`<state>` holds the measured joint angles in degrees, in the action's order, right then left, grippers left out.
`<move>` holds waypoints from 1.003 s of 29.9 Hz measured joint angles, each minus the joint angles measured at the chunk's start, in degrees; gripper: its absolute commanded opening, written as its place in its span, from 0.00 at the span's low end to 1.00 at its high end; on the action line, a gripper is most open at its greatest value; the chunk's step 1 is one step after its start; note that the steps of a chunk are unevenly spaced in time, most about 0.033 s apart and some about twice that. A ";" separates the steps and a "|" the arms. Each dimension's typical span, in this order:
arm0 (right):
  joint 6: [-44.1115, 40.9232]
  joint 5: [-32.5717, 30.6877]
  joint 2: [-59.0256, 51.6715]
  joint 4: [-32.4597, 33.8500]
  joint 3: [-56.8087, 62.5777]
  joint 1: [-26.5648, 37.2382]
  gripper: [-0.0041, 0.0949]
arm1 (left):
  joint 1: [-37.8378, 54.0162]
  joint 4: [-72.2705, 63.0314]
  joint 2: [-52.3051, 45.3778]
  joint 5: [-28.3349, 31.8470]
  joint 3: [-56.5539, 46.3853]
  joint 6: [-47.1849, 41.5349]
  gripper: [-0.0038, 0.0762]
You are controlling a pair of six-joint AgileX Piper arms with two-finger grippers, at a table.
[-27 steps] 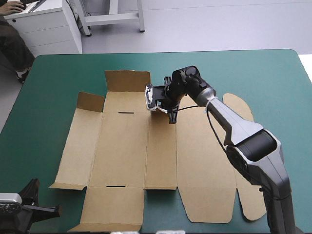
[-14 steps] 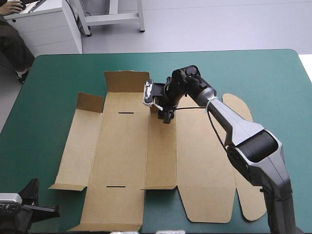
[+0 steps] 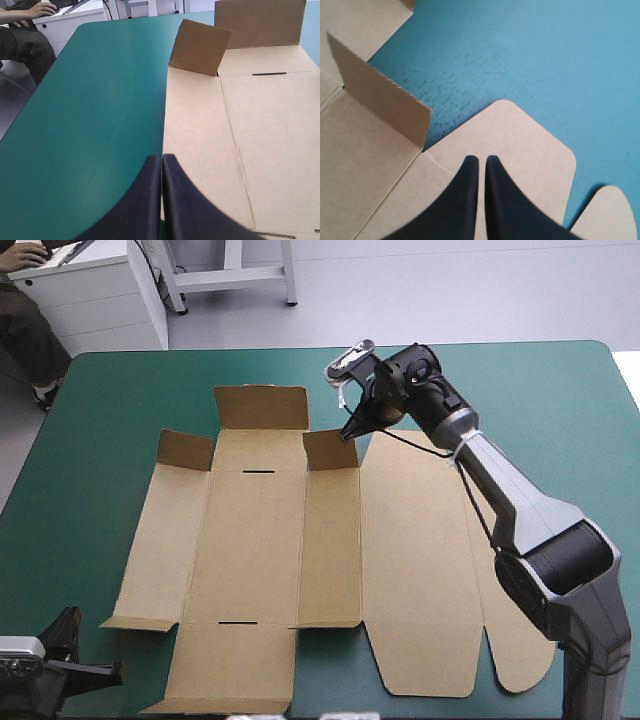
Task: Fold the box
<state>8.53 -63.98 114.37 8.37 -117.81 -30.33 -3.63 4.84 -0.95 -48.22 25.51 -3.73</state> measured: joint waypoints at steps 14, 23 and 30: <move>-11.70 0.54 -17.25 2.98 18.52 3.92 0.02 | 0.00 -2.77 0.00 0.00 -0.01 0.00 0.66; -16.45 9.45 -38.62 3.69 43.44 9.45 0.02 | 0.00 -0.19 0.00 1.64 -0.87 0.34 0.72; -16.81 15.71 -53.96 3.75 61.54 9.81 0.02 | 0.00 -0.19 0.00 1.76 -0.94 0.33 0.69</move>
<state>-8.28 -48.27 60.41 12.12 -56.27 -20.52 -3.63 4.64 -0.95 -46.46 24.57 -3.40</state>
